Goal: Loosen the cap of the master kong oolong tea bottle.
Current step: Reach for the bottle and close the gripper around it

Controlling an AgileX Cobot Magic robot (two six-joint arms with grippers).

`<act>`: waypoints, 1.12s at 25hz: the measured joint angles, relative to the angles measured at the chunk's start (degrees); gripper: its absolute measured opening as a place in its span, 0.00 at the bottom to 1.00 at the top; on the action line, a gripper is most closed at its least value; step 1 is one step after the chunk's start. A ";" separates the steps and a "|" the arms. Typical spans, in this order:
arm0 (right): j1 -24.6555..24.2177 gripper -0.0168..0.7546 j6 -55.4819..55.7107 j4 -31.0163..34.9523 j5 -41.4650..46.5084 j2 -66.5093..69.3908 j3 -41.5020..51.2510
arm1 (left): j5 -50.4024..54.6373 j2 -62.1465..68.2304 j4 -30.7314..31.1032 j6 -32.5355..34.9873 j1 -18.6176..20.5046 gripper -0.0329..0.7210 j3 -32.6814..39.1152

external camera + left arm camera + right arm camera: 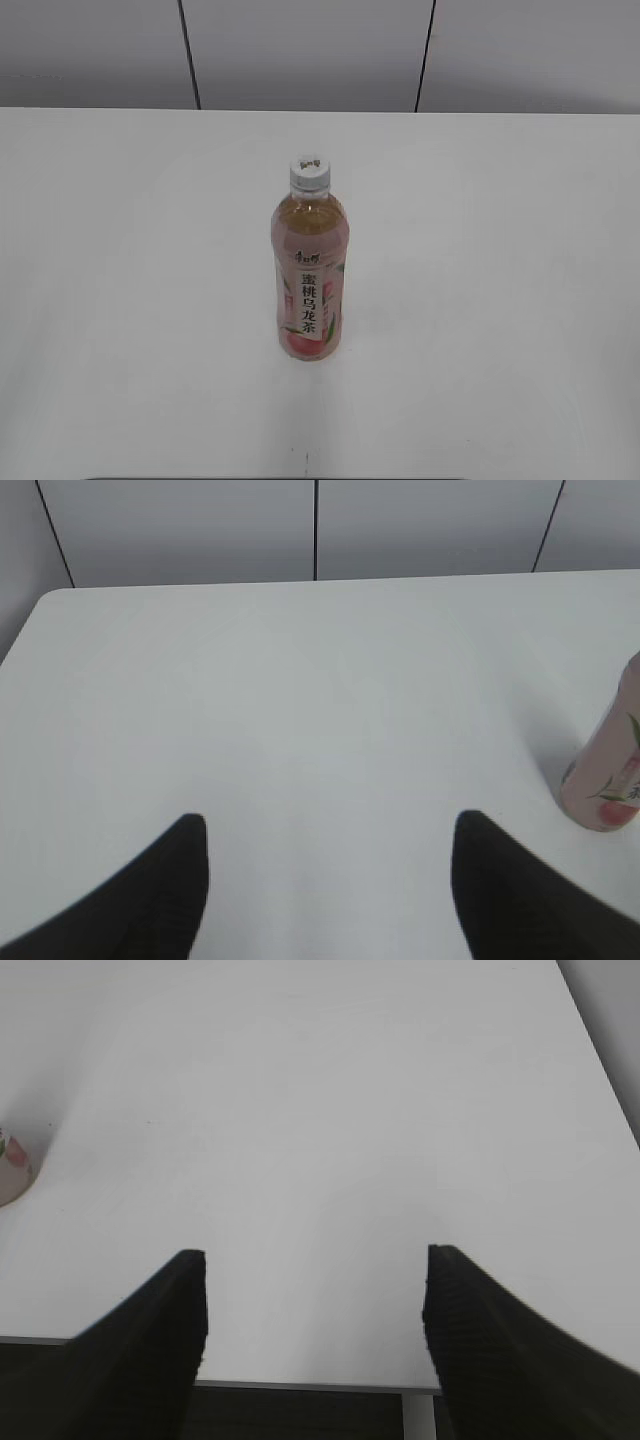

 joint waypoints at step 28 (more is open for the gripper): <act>0.00 0.69 0.00 0.00 0.00 0.00 0.00 | 0.00 0.00 0.00 0.00 0.00 0.66 0.00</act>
